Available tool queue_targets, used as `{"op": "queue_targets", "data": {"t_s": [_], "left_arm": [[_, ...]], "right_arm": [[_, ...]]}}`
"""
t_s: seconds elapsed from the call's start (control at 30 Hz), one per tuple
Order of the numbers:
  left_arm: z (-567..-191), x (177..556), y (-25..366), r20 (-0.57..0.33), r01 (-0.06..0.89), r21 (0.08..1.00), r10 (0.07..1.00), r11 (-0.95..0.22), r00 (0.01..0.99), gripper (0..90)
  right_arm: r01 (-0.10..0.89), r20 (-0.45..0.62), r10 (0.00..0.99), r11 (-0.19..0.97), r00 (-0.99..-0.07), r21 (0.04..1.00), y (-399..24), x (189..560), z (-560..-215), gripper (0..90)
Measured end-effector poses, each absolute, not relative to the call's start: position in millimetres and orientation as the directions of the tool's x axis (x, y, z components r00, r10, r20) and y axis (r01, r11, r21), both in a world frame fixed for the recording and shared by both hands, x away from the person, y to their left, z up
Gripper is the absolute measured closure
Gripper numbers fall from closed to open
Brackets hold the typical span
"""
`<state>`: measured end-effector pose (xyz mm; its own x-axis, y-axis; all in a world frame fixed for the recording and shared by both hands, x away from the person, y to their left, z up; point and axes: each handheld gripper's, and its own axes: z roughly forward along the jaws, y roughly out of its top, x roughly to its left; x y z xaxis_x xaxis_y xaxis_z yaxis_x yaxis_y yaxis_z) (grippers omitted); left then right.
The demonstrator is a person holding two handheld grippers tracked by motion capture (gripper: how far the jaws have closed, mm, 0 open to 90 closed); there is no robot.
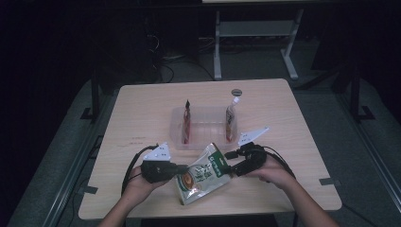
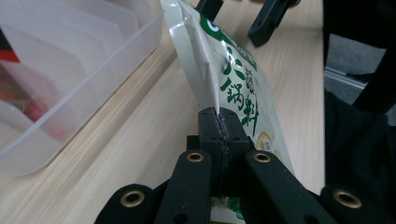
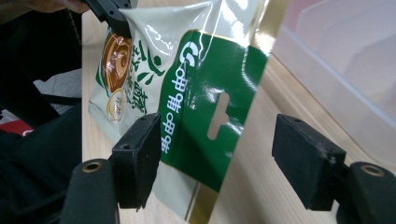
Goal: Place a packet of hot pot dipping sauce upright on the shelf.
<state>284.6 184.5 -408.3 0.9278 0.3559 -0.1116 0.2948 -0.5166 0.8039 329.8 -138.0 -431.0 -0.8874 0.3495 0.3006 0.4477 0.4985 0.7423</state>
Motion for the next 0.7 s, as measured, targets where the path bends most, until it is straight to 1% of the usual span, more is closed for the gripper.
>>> {"op": "queue_targets", "data": {"t_s": [0.17,0.43,0.57,0.7], "left_arm": [[-406.0,280.5,178.6,-0.103,0.271,0.809,0.328,-0.521,0.939,90.0],[-402.6,278.8,177.5,-0.100,0.261,0.826,0.326,-0.499,0.940,90.0],[-401.5,278.7,178.1,-0.097,0.257,0.833,0.329,-0.489,0.939,90.0],[-401.8,279.5,178.4,-0.100,0.260,0.836,0.332,-0.484,0.938,90.0]], "right_arm": [[0.441,0.321,0.311,0.505,-0.895,0.741,-128.8,329.0,-432.6,32.3],[0.447,0.359,0.267,0.499,-0.894,0.742,-121.9,329.7,-436.9,35.3],[0.455,0.378,0.252,0.495,-0.891,0.741,-122.4,330.5,-436.4,39.9],[0.450,0.384,0.235,0.491,-0.893,0.746,-122.0,330.0,-436.1,47.1]]}}
